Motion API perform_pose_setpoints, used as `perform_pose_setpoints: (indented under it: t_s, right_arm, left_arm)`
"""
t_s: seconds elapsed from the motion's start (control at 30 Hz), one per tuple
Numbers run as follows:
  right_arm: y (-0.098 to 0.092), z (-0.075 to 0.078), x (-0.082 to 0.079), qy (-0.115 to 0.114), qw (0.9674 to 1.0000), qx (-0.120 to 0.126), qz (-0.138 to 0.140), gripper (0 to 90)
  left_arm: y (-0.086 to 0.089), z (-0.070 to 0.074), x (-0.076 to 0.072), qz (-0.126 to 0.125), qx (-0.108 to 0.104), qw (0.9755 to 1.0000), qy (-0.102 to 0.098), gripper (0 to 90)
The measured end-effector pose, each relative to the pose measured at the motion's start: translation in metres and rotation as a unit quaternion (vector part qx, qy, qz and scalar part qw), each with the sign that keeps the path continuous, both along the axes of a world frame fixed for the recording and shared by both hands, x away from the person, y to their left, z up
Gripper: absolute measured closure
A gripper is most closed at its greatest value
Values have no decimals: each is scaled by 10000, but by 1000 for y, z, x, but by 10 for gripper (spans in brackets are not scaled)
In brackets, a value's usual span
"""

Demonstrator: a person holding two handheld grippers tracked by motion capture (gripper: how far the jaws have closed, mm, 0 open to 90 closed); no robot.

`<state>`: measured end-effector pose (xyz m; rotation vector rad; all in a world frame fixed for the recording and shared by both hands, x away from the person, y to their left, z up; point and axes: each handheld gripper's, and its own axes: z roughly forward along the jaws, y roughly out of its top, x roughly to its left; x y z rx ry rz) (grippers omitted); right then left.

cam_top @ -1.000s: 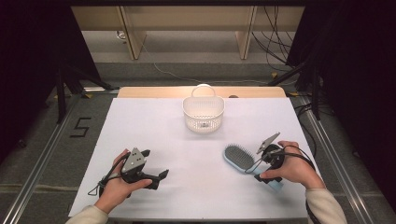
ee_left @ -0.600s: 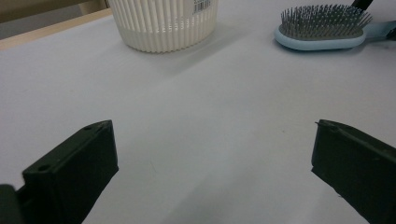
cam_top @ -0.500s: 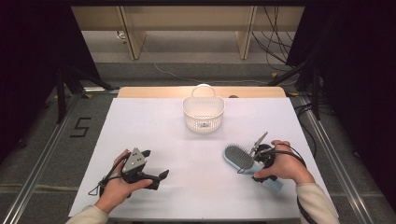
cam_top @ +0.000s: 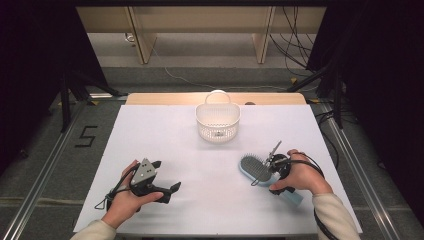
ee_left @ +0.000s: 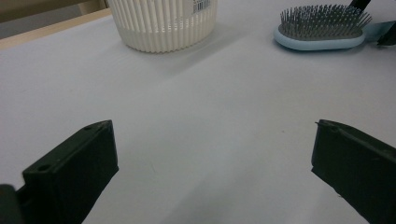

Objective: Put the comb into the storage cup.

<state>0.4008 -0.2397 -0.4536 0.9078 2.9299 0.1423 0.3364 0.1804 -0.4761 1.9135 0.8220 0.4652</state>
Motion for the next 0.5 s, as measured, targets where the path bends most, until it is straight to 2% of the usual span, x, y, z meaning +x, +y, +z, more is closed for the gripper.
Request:
perform_pose_setpoints:
  t_s: [0.13, 0.43, 0.5]
  right_arm:
    - [3, -2, 1, 59, 9999, -104, 23, 272]
    - [4, -2, 3, 117, 9999, -108, 40, 302]
    - [4, -1, 3, 168, 9998, -74, 54, 341]
  left_arm:
    - [0, 0, 0, 2, -4, 10000, 2, 0]
    - [0, 0, 0, -1, -8, 10000, 5, 0]
    - [0, 0, 0, -1, -7, 10000, 7, 0]
